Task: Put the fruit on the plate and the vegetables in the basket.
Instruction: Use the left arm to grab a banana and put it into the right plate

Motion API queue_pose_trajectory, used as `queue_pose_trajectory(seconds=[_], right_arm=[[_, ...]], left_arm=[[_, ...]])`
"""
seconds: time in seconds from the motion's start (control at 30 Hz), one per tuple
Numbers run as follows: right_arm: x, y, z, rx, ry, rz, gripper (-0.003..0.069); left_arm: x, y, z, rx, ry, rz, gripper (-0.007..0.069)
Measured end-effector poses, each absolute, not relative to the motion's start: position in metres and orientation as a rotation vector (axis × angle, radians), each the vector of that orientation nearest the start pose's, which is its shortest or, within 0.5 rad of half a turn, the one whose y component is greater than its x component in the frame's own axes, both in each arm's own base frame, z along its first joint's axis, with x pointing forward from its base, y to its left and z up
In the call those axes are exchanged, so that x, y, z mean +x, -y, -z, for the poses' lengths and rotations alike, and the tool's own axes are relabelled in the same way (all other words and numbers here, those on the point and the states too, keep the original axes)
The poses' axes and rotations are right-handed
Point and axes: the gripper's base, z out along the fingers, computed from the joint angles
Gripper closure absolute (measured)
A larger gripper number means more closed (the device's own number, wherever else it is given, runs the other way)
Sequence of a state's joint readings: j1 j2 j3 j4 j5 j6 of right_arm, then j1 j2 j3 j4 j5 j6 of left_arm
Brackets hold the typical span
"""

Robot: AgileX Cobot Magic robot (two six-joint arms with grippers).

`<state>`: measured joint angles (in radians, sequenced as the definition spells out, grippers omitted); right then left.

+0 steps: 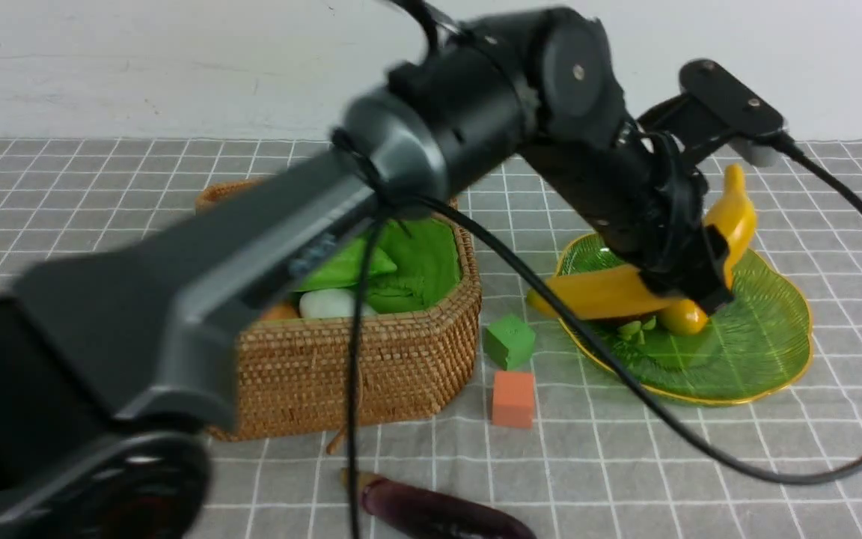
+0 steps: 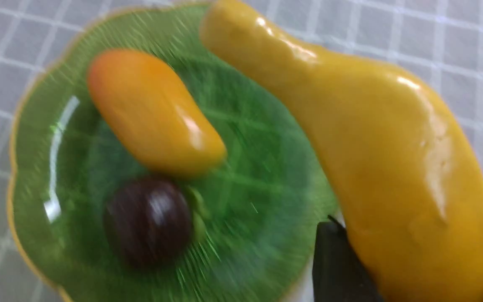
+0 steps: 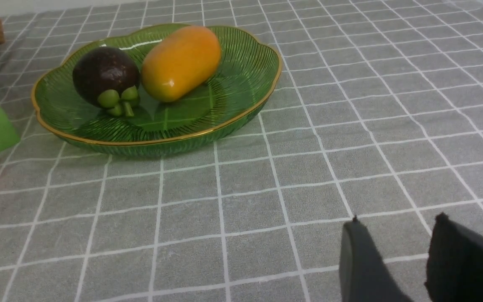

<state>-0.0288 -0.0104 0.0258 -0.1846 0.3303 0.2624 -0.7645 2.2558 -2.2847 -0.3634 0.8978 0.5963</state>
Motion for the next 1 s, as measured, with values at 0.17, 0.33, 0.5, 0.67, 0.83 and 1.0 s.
queue_pose_trajectory(seconds=[0.17,0.33,0.5,0.67,0.83,1.0], right_arm=[[0.053,0.007,-0.176,0.148,-1.818,0.013,0.0417],[0.053,0.007,-0.176,0.148,-1.818,0.013,0.0417],[0.053,0.007,-0.176,0.148,-1.818,0.013,0.0417],[0.053,0.007,-0.176,0.148,-1.818,0.013,0.0417],[0.053,0.007,-0.176,0.148,-1.818,0.013,0.0417],[0.053,0.007,-0.176,0.148,-1.818,0.013,0.0417]], left_arm=[[0.376,0.414,-0.274,1.293,-1.763,0.508,0.0319],[0.368,0.437,-0.241,1.324,-1.763,0.443,0.0319],[0.368,0.441,-0.223,1.243,-1.868,0.414,0.0319],[0.374,0.44,-0.225,1.157,-1.884,0.409,0.0319],[0.374,0.44,-0.226,1.143,-1.886,0.412,0.0319],[0.374,0.44,-0.226,1.14,-1.888,0.415,0.0247]])
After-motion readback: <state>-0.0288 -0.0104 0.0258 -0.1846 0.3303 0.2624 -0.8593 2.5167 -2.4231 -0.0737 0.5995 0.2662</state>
